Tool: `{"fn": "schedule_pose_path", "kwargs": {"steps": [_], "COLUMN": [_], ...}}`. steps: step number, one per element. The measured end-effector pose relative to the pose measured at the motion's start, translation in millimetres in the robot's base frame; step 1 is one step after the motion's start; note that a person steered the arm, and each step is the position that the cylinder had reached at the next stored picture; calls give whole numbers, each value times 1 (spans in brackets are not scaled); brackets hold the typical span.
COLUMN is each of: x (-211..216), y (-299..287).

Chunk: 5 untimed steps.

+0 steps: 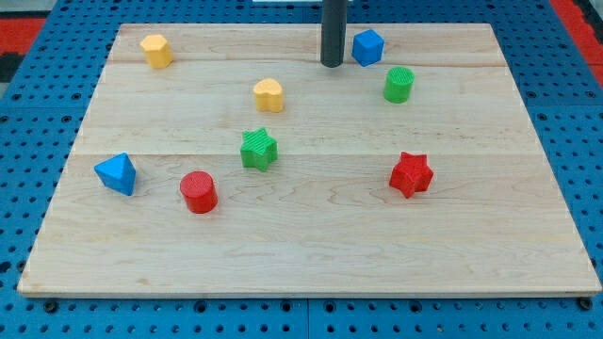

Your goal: Push the blue cube to the up side of yellow heart

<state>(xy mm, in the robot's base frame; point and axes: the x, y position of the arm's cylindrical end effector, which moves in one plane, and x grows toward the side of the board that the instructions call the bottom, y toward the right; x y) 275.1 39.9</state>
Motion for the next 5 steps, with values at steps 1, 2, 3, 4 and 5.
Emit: {"fn": "schedule_pose_path", "kwargs": {"steps": [1,2,3,4,5], "x": [6,5,-2,-30,-49], "y": [29,86,139,111,31]}}
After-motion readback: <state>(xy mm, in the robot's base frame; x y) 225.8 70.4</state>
